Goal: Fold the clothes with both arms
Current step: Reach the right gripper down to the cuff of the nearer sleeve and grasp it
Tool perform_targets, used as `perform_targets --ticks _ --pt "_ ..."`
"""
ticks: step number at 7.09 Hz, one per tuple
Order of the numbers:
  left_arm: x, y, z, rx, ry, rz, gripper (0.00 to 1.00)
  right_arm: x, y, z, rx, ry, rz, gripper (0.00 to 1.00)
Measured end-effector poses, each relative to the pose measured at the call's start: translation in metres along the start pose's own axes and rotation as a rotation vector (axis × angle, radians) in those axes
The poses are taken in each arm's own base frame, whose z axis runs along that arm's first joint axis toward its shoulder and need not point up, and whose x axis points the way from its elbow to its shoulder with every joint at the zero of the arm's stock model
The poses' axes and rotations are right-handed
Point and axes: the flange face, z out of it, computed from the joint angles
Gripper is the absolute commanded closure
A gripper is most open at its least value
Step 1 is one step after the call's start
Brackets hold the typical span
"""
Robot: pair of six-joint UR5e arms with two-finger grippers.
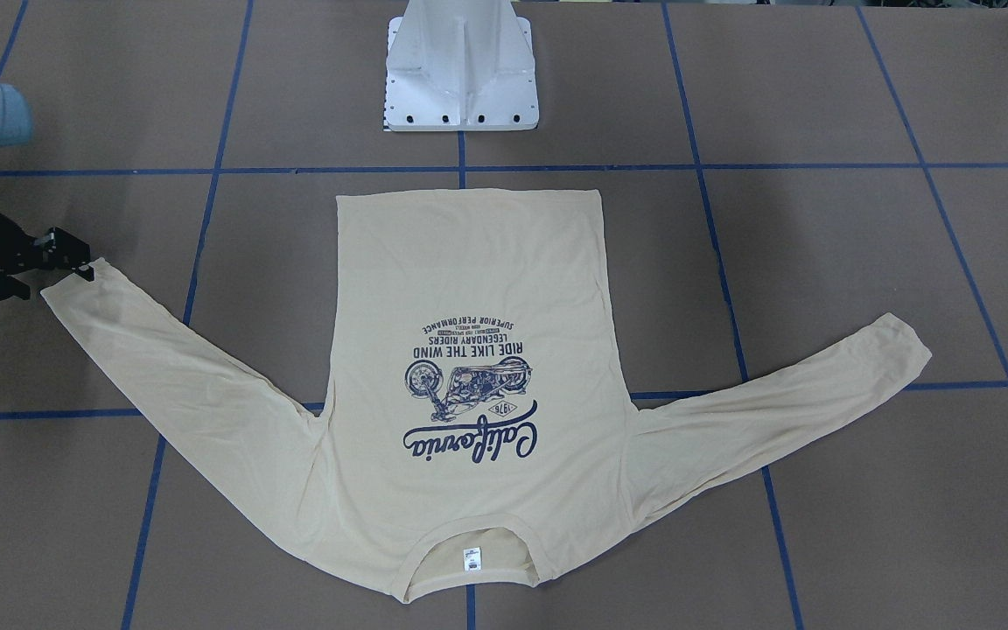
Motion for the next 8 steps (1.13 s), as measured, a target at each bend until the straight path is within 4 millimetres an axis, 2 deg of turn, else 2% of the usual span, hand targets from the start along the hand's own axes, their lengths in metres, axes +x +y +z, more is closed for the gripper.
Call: perform_targets --ticks 1,2,4,5,6,8 --pt "0.000 0.000 0.000 0.000 0.000 0.000 0.00 0.000 0.000 0.004 -0.005 0.005 -0.001 0.01" --pt "0.000 0.000 0.000 0.000 0.000 0.000 0.00 0.000 0.000 0.006 -0.007 0.007 -0.002 0.21" --pt "0.000 0.000 0.000 0.001 0.000 0.001 0.00 0.001 0.001 0.007 -0.010 0.009 0.000 0.75" --pt "0.001 0.000 -0.001 0.001 0.000 0.001 0.00 0.001 0.002 0.007 -0.010 0.011 0.002 0.90" --pt "0.001 0.000 -0.001 0.001 0.000 0.001 0.00 0.000 0.001 0.006 -0.011 0.007 0.001 0.96" --pt "0.001 0.000 -0.001 0.001 0.000 0.001 0.00 -0.016 -0.007 -0.005 -0.030 -0.012 0.011 1.00"
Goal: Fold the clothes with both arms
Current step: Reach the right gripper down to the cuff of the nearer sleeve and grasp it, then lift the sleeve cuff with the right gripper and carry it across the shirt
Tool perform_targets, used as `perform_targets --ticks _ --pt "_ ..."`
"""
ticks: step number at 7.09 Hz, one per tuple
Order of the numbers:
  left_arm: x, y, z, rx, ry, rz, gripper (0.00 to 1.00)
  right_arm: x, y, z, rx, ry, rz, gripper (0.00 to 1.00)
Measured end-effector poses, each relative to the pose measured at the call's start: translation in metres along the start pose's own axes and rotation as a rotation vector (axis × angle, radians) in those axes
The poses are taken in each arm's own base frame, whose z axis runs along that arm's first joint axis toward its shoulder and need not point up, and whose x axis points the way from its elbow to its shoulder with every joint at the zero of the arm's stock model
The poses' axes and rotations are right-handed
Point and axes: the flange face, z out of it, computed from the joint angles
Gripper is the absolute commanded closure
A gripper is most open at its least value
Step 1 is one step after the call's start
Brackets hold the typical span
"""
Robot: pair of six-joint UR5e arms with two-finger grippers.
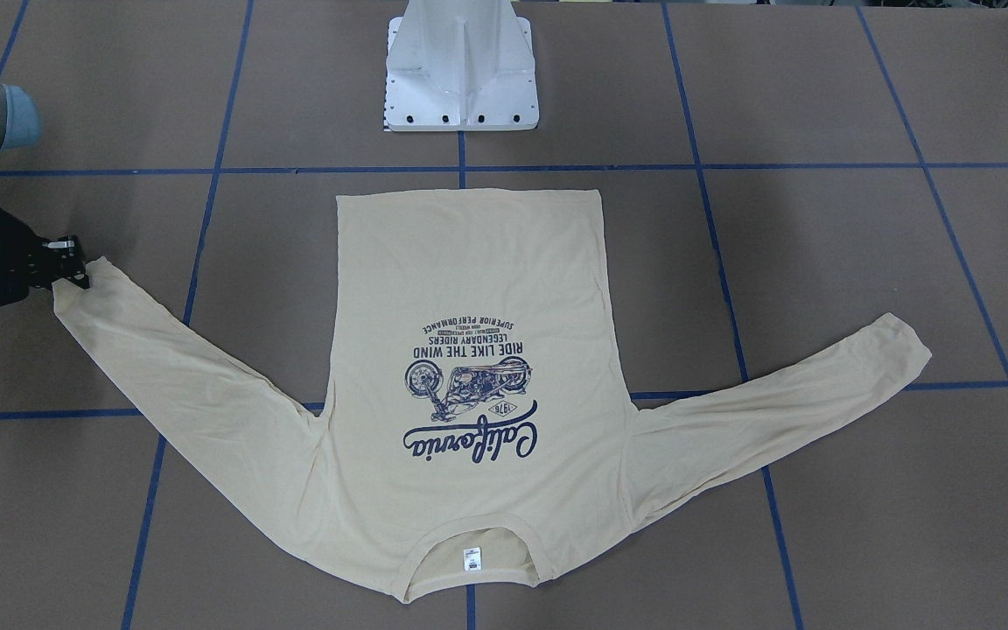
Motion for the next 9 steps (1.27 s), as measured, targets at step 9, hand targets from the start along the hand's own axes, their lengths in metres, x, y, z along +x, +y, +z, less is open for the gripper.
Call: perform_targets --ticks 9 --pt "0.008 -0.006 -0.005 0.003 0.049 -0.003 0.00 -0.141 -0.145 -0.155 0.157 -0.174 0.027 1.00"
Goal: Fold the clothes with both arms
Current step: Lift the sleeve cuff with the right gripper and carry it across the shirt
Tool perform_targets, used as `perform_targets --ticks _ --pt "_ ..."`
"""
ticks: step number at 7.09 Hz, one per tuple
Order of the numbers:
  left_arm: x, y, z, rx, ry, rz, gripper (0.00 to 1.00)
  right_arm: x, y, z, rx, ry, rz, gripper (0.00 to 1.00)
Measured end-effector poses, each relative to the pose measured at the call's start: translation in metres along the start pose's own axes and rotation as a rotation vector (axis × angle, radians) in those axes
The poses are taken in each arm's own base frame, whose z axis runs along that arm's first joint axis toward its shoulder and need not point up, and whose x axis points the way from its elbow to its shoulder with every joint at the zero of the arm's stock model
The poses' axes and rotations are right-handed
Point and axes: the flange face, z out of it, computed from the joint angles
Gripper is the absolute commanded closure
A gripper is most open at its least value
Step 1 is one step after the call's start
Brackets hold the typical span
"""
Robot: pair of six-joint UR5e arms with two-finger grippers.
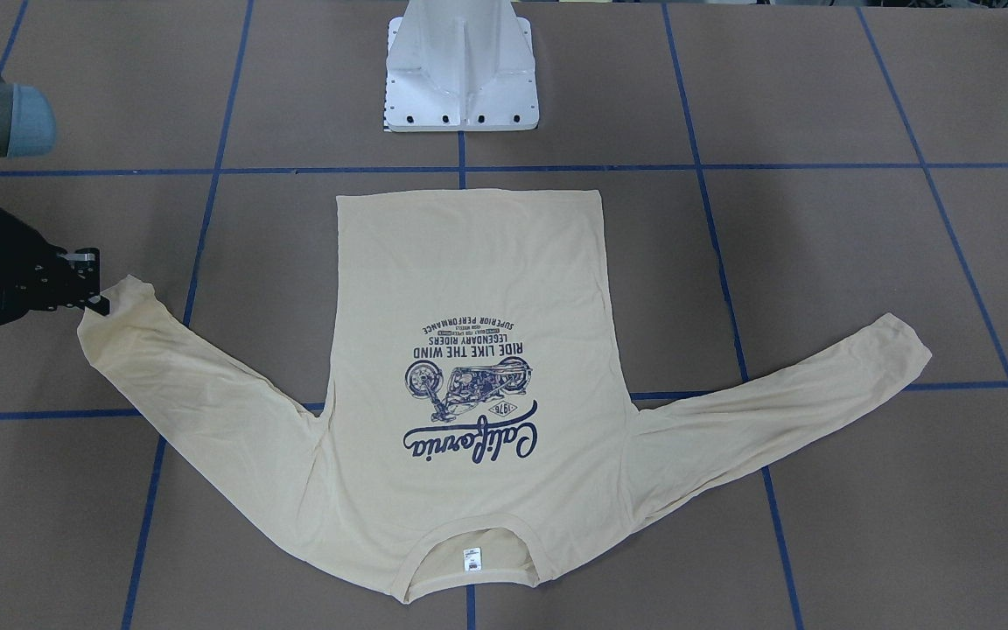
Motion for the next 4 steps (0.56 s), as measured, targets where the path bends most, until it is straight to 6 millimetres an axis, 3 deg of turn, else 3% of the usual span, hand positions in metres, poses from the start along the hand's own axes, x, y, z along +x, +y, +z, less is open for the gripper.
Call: perform_targets --ticks 4 --pt "-0.001 0.000 -0.005 0.009 -0.011 -0.003 0.00 -0.153 -0.096 -0.045 0.075 -0.125 0.026 1.00"
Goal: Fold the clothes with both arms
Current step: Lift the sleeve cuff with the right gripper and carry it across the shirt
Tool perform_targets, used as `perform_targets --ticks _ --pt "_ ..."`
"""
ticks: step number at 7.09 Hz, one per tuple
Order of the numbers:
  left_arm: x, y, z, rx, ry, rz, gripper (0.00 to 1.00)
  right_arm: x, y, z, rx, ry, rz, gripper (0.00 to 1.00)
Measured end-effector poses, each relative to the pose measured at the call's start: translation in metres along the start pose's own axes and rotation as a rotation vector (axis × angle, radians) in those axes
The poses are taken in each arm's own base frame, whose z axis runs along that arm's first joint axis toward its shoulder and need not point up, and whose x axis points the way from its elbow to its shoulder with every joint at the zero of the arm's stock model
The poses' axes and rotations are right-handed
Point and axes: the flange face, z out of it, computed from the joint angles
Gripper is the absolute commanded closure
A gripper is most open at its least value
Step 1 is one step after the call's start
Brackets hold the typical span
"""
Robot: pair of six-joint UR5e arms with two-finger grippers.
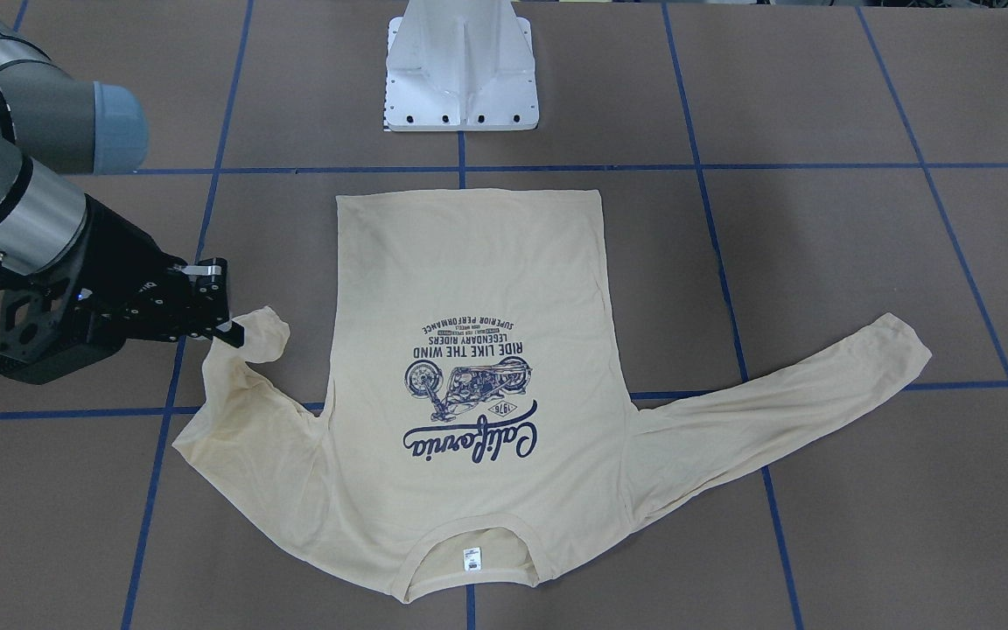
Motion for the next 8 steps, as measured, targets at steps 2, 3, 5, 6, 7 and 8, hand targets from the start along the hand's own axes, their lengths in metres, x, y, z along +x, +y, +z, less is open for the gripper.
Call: perform_targets --ticks 2,3,5,6,7,8 --pt "-0.002 0.000 0.001 -0.002 -0.003 -0.004 0.00 -0.088 -0.050 -0.003 0.017 -0.039 -0.053 1.00" --pt "-0.003 0.000 0.002 -0.004 -0.004 -0.007 0.00 -0.131 -0.069 0.003 0.014 -0.054 -0.079 1.00" --pt "-0.006 -0.001 0.004 -0.009 -0.004 -0.012 0.00 -0.173 -0.087 0.033 0.017 -0.070 -0.126 1.00" --pt "-0.008 -0.001 0.006 -0.012 -0.005 -0.015 0.00 -0.181 -0.086 0.052 0.016 -0.067 -0.137 1.00" --pt "-0.010 -0.001 0.008 -0.015 -0.005 -0.019 0.00 -0.186 -0.081 0.069 0.012 -0.059 -0.143 1.00" --pt "-0.012 -0.002 0.010 -0.017 -0.004 -0.021 0.00 -0.191 -0.075 0.088 0.011 -0.044 -0.146 1.00"
